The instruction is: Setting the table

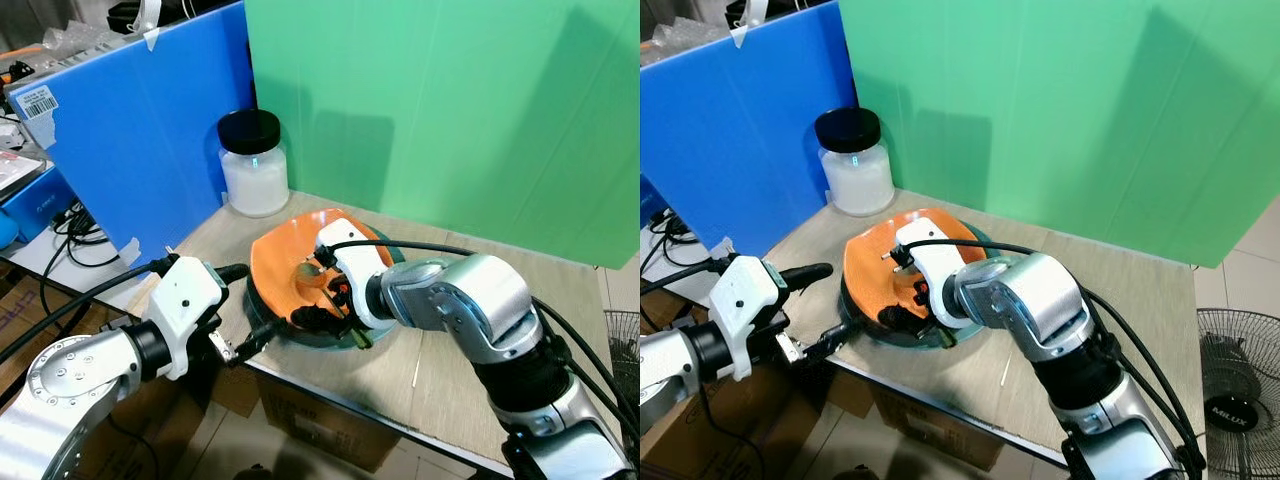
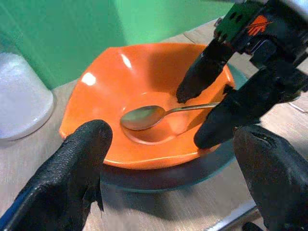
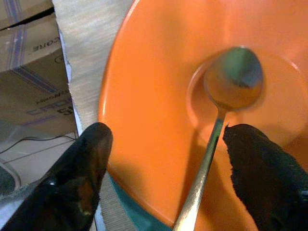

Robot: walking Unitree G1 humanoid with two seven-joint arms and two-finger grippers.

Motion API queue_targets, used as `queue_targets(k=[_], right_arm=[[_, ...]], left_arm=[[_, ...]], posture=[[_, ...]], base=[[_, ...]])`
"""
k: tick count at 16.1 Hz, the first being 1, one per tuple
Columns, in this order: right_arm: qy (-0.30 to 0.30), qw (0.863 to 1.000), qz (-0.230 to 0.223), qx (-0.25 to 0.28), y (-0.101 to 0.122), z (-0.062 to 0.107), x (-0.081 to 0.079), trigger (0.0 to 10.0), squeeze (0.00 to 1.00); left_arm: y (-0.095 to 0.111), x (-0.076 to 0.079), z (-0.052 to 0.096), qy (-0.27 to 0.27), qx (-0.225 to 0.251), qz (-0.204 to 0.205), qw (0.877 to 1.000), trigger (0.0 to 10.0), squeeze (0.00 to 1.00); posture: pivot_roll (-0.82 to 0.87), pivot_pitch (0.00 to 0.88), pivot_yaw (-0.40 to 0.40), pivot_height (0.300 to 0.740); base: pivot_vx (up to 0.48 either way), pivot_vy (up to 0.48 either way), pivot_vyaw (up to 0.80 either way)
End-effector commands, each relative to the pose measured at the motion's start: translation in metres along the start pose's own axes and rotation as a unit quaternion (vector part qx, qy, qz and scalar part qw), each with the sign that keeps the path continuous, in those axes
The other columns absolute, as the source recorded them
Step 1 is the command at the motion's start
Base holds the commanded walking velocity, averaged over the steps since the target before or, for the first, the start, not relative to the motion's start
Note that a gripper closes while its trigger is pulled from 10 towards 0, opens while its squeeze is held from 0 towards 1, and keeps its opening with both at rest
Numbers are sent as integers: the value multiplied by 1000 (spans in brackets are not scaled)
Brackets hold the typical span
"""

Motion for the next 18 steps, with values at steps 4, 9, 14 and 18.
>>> queue_targets(k=[4,9,14,18], right_arm=[[-17,999,-12,-29,-4,-6,6,0,0],[-27,999,-16,-37,-5,-11,11,0,0],[-26,999,-17,-38,-6,-13,12,0,0],[-29,999,-22,-31,-6,-12,13,0,0]], left_arm=[[2,2,1,-9,-2,-4,1000,10000,0],[-1,6,0,-20,-11,-5,1000,10000,0],[-2,9,0,-25,-13,-2,1000,10000,0],[0,9,-3,-27,-10,-5,1000,10000,0]], posture=[[181,0,19,740],[184,0,19,740],[190,0,6,740],[186,0,6,740]], base=[[0,0,0],[0,0,0],[0,0,0],[0,0,0]])
Point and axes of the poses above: a point about 5 cm out from each wrist's last joint towards the gripper, its own z axis pointing back from the gripper into the wrist, its own y axis along the axis of the wrist's last joint, x = y × z, the point moved 2 cm from there along -z, pointing out of the wrist towards the gripper, and after that the axes turned 15 degrees about z, right-handed, at the moved point
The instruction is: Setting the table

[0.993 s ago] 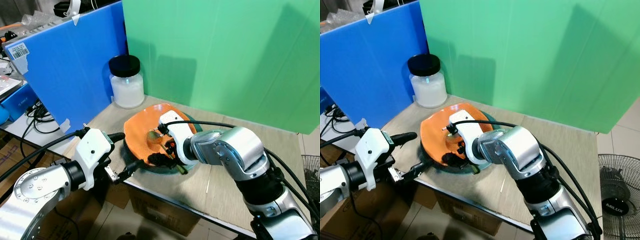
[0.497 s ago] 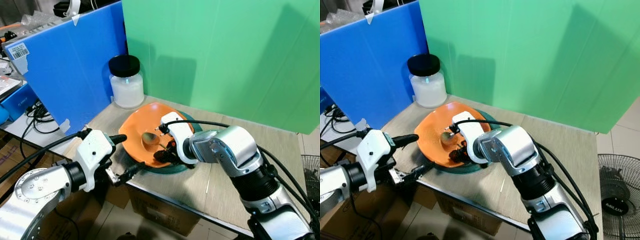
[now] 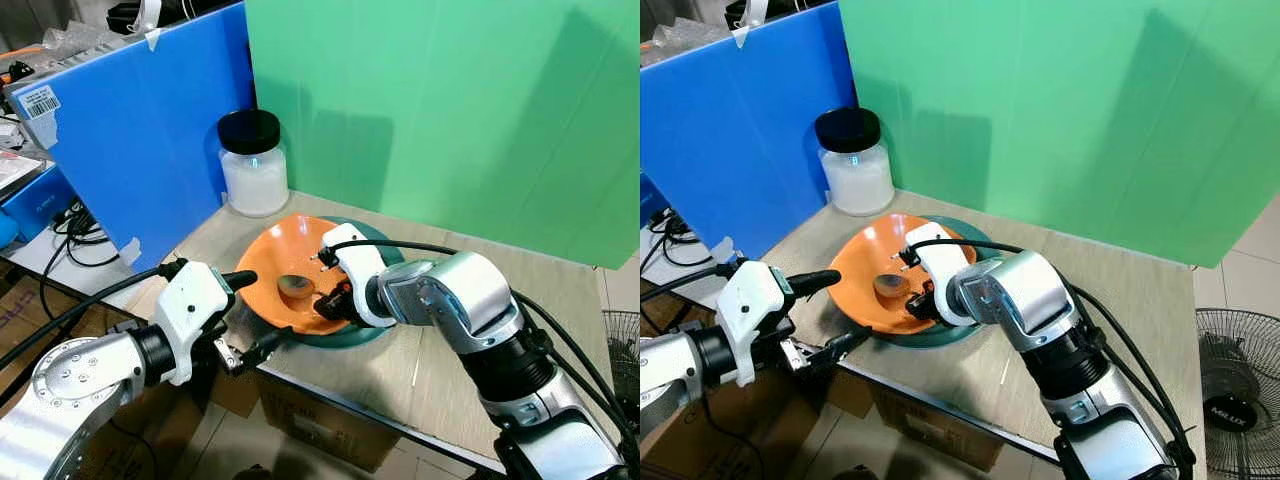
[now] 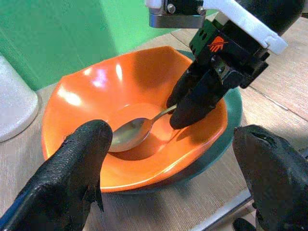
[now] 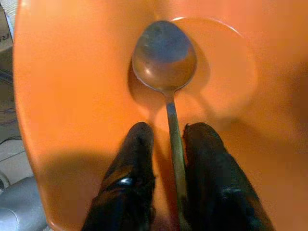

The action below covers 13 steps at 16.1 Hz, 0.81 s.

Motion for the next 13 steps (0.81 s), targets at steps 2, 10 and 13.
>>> queue_targets(k=[2,10,13], right_arm=[[-6,1000,-2,8,4,1,3,0,0],[-49,995,-45,79,19,13,22,0,0],[-63,992,-41,98,20,17,25,0,0]], left_arm=[[1,3,-2,-7,-1,-5,1000,10000,0],[5,2,-3,-3,5,-13,1000,10000,0],[5,2,-3,-4,6,-14,1000,10000,0]], posture=[[185,0,3,740],[176,0,9,740],[172,0,13,740]], base=[[0,0,0],[0,0,0],[0,0,0]])
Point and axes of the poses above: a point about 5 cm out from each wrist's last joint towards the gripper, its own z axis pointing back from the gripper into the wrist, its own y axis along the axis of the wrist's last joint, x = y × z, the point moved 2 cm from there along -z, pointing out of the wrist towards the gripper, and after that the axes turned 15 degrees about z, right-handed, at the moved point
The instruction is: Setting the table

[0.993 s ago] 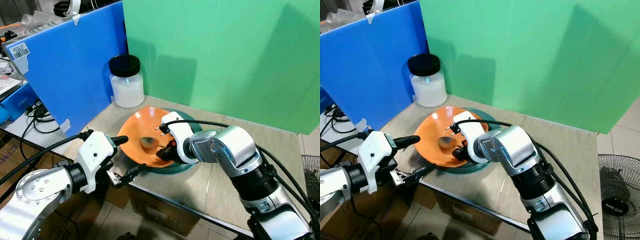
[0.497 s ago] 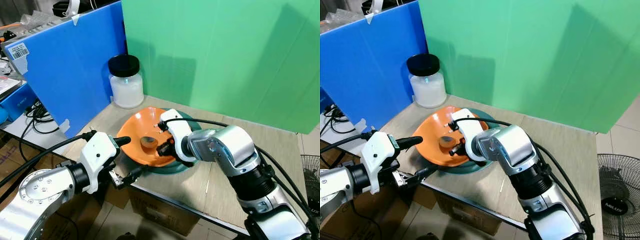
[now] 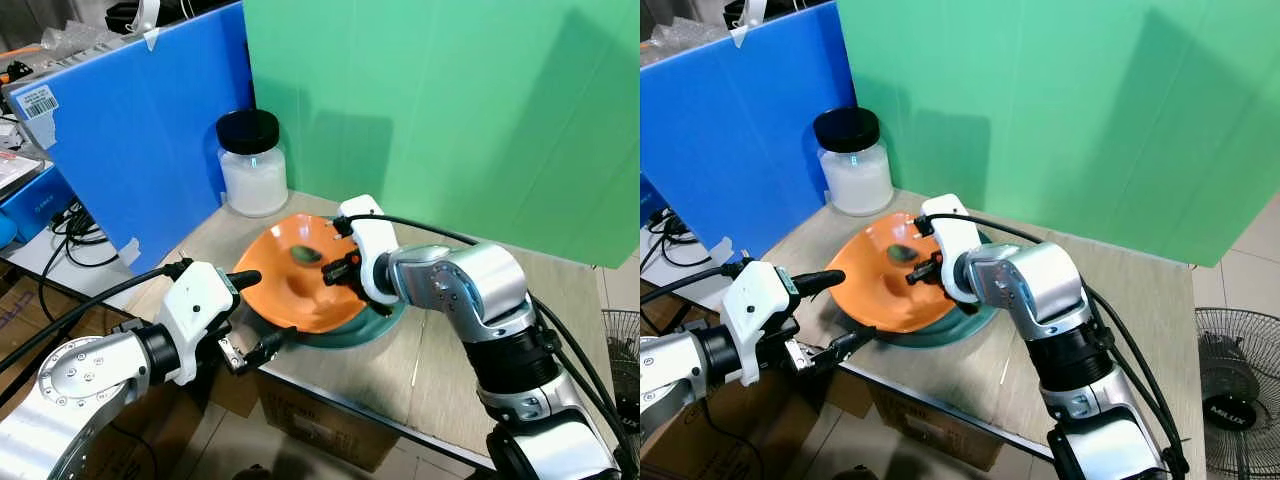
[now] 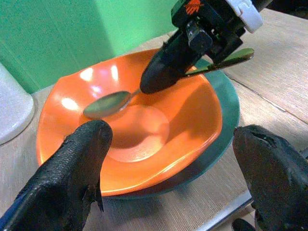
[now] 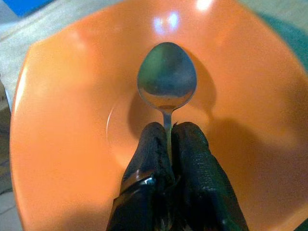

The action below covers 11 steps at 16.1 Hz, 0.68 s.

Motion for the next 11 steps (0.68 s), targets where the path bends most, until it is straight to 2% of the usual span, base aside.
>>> queue_targets(k=[1,3,4,5,6,7,9,10,11], right_arm=[[-21,999,5,32,9,6,5,0,0],[-24,998,20,49,12,7,5,0,0],[-12,998,51,27,5,0,-6,4941,0],[-11,998,59,20,4,-2,-8,4941,0],[-11,996,90,-2,-1,-6,-13,10000,0],[-9,994,110,-20,-7,-10,-16,10000,0],[1,994,107,-34,-11,-12,-20,10000,0],[3,994,106,-38,-13,-13,-20,10000,204],[4,993,108,-41,-14,-13,-20,10000,820]], left_arm=[[5,0,-2,-1,6,-13,1000,10000,0],[4,-2,-2,0,6,-13,1000,10000,0],[2,-1,-3,0,5,-12,1000,10000,0],[2,-1,-3,0,5,-12,1000,10000,0],[2,-1,-3,2,5,-11,1000,10000,0],[2,-1,-3,3,5,-11,1000,10000,0],[1,-1,-2,4,3,-10,1000,10000,0],[0,0,-1,4,1,-10,1000,10000,0],[0,0,-1,4,1,-10,1000,10000,0]], posture=[[172,0,12,740],[170,0,12,740],[167,0,14,740],[167,0,14,740],[173,0,11,740],[173,0,11,740],[177,0,8,740],[178,0,7,740],[178,0,7,740]], base=[[0,0,0],[0,0,0],[0,0,0],[0,0,0],[0,0,0],[0,0,0],[0,0,0],[0,0,0],[0,0,0]])
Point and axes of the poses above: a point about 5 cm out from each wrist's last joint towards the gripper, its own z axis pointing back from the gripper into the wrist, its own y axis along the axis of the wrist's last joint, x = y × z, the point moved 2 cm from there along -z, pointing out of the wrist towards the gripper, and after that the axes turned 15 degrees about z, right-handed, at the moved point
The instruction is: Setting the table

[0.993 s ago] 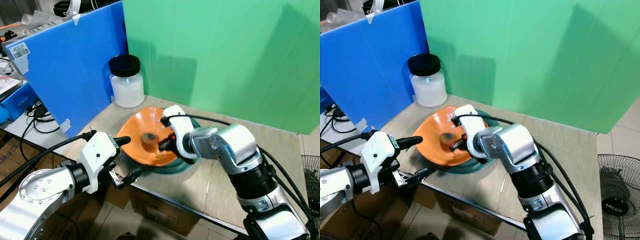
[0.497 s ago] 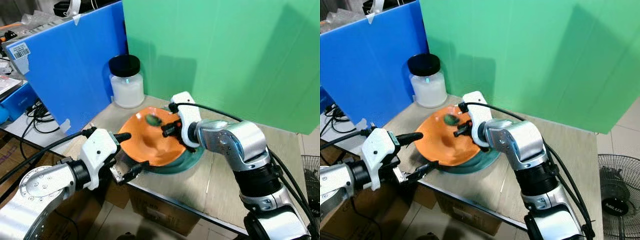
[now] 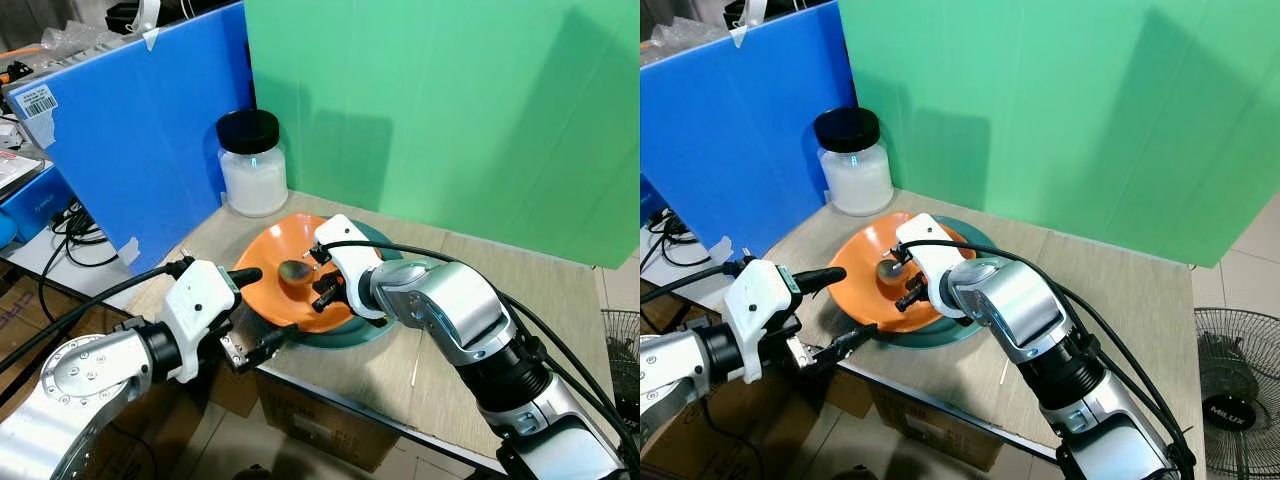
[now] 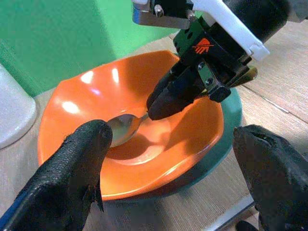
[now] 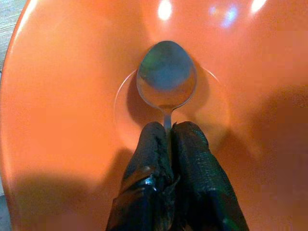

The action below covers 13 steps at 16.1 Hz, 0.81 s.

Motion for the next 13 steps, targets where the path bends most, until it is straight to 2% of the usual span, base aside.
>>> queue_targets(k=[1,6,7,10,12,13], right_arm=[[2,1000,3,-10,-3,-1,0,10000,1000],[1,999,17,-32,-4,-2,0,10000,1000],[3,999,18,-34,-4,-3,-1,10000,0],[6,999,20,-39,-4,-5,-3,10000,0],[13,999,14,-35,-2,-6,-5,0,0],[13,999,14,-35,-2,-6,-6,0,0]], left_arm=[[0,0,1,3,-3,-5,1000,10000,0],[-1,-1,2,5,-3,-5,1000,10000,0],[-1,-1,2,5,-3,-6,1000,10000,0],[0,-1,1,5,-3,-7,1000,10000,0],[0,-2,2,6,-4,-8,1000,10000,0],[0,-2,2,6,-4,-8,1000,10000,0]], posture=[[178,0,6,740],[178,0,7,740],[178,0,7,740],[177,0,9,740],[179,0,9,740],[179,0,9,740]], base=[[0,0,0],[0,0,0],[0,0,0],[0,0,0],[0,0,0],[0,0,0]])
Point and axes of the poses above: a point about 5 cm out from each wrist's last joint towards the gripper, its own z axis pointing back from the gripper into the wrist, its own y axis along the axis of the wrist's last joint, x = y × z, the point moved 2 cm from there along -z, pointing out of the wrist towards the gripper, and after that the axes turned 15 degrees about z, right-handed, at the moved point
